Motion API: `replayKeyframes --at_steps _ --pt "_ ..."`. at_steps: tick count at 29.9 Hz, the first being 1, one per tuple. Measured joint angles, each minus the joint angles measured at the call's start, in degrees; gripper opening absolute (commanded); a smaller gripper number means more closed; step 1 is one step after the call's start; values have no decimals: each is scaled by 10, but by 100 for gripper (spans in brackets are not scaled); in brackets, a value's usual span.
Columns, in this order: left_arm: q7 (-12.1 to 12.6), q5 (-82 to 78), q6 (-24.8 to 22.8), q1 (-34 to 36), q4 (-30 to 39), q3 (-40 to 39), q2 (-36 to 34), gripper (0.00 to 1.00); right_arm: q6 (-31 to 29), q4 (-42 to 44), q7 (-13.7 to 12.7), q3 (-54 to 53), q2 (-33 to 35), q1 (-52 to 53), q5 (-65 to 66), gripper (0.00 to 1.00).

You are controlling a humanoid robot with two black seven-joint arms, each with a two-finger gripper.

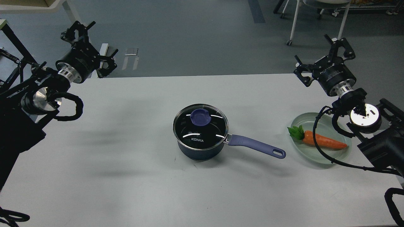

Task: Open pot lid

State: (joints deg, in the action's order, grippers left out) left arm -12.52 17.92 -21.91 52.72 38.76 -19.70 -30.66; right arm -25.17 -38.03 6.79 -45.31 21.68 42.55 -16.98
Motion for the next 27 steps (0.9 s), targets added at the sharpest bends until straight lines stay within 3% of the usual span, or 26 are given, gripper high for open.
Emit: replayKeyframes --at_steps 21,27 --pt "2 0 -10 -3 6 -1 -5 99 -12 -6 -2 -1 8 3 0 100" --pt "-3 -87 -16 -2 61 -2 -34 95 -14 -6 -1 0 15 -4 0 100"
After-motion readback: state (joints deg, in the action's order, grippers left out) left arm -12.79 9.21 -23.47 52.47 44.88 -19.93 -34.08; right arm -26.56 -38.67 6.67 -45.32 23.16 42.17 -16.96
